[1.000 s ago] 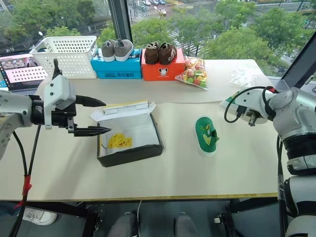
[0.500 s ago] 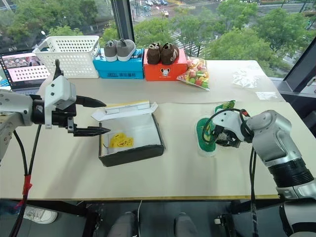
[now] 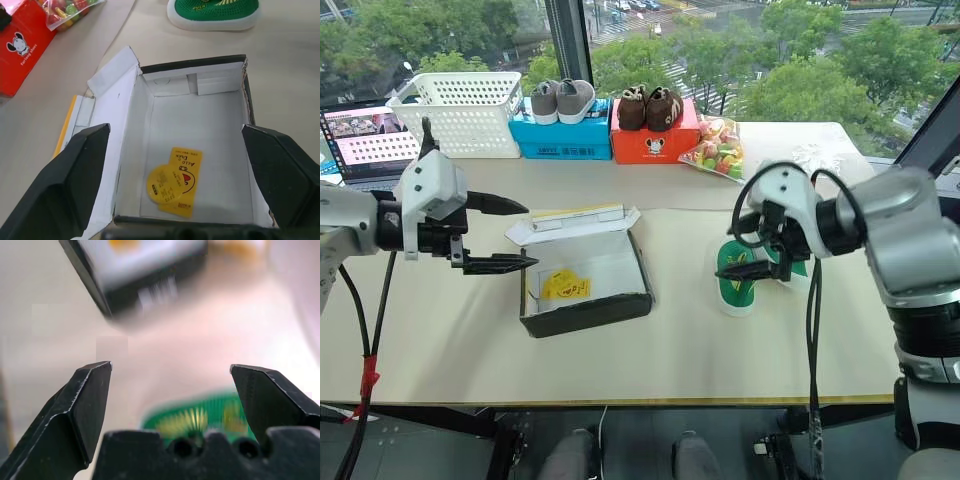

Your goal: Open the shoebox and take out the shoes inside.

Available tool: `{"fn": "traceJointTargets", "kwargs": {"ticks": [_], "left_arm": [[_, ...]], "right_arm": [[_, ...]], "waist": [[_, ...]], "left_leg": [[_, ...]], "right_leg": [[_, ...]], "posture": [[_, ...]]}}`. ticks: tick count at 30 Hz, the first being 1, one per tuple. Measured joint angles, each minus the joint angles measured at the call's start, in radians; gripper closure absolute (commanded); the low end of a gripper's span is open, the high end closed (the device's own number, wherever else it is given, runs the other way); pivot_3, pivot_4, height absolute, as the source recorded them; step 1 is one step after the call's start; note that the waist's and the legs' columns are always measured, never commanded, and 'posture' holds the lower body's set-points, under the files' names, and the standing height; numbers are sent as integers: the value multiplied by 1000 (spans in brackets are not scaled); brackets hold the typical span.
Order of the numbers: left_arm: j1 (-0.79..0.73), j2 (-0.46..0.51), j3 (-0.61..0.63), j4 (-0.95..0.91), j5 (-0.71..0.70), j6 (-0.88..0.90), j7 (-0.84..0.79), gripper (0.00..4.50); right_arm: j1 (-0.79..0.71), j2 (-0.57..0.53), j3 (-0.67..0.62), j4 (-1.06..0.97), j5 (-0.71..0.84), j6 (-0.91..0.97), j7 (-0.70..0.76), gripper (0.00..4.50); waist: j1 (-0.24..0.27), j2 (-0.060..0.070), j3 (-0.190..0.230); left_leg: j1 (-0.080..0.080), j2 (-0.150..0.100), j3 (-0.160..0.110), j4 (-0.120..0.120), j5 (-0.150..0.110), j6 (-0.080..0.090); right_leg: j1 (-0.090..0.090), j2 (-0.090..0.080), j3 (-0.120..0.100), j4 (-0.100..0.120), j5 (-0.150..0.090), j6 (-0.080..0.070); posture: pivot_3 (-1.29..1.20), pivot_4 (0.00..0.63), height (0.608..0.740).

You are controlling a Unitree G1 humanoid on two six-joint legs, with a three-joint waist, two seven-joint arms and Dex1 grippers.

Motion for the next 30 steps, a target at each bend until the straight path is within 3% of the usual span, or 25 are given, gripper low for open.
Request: {"fn": "traceJointTargets", "kwargs": {"ticks": [4,7,9,12,16,20,22,26,30], "left_arm": [[91,-35,135,-19,-83,50,30,0],[159,-92,226,-17,-104,49,82,0],[172,-145,291,6,-121,58,159,0],[234,-220,378,10,-117,18,252,0],[316,-325,454,25,-95,-35,384,0],[440,-425,552,8,-53,-116,511,0],[511,-536,539,-29,28,-191,633,0],[659,-648,431,-75,193,-319,756,0],[752,-709,371,-114,228,-384,781,0]], "right_arm": [[-10,15,-22,9,74,23,-28,15],[18,116,-88,48,139,76,-124,15],[57,249,-156,79,145,74,-282,15],[149,332,-199,72,112,30,-468,15],[192,544,-358,-13,42,-70,-869,15],[448,578,-398,-249,-68,-202,-1061,15],[647,579,-383,-300,-128,-302,-1085,15],[954,582,-345,-294,-203,-519,-1078,15],[1032,590,-347,-274,-205,-647,-1080,15]], "waist": [[1,0,0],[2,-2,-1],[1,-6,-3],[5,-6,-3],[12,-6,-3],[31,-10,-7],[39,-10,-8],[38,-13,-11],[8,-13,-13]], "left_leg": [[0,0,0,0,0,0],[1,0,0,0,0,0],[3,0,-1,1,0,0],[2,0,-1,0,0,0],[0,0,-1,0,0,0],[0,0,-1,-4,0,-1],[1,-1,-1,-3,0,-1],[8,-1,0,-2,-2,-4],[22,2,2,-6,-6,-10]], "right_leg": [[0,0,0,0,0,0],[1,0,-1,1,0,0],[3,0,0,2,0,0],[3,-1,0,2,0,0],[0,0,0,3,0,0],[1,-1,-1,-3,0,0],[3,-2,-1,-4,1,0],[10,-2,-1,-6,1,0],[24,-2,-1,-15,0,-3]], "posture": [[0,150,740],[0,150,740],[0,150,740],[0,150,740],[0,150,740],[0,150,740],[0,150,740],[0,150,740],[0,150,740]]}}
